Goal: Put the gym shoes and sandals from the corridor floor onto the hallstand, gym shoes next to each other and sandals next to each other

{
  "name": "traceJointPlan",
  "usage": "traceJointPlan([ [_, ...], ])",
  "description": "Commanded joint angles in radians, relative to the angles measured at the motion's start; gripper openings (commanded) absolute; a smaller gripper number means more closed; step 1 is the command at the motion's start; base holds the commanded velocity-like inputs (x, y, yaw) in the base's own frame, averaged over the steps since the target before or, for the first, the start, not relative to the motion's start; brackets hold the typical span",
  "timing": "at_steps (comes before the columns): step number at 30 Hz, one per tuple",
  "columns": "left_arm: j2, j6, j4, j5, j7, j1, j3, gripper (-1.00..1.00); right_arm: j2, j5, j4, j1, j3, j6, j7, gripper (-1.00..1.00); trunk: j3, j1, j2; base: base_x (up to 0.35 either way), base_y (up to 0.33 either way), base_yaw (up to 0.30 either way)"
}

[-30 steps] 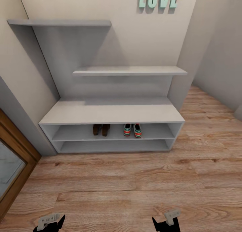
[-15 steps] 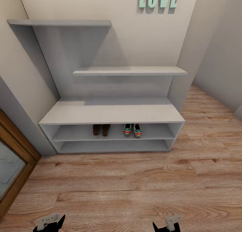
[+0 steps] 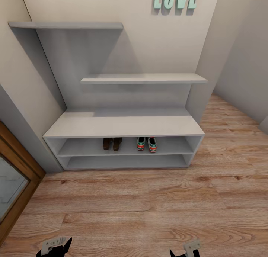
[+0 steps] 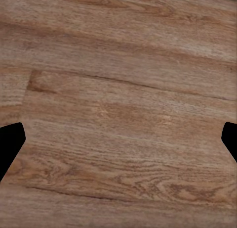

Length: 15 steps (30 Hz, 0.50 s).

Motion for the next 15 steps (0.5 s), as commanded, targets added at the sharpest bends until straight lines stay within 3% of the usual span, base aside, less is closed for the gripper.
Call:
traceJointPlan([
  [1, -0.001, -0.002, 0.000, 0.002, -0.009, -0.001, 0.006, 1.00, -0.001, 0.003, 0.001, 0.000, -0.009, -0.002, 0.007, 1.00, -0.001, 0.000, 0.000, 0.000, 0.000, 0.000],
  [15, -0.002, -0.034, 0.005, 0.002, -0.009, -0.001, 0.006, 1.00, 0.000, 0.003, 0.001, 0.000, -0.009, -0.002, 0.007, 1.00, -0.001, 0.000, 0.000, 0.000, 0.000, 0.000],
])
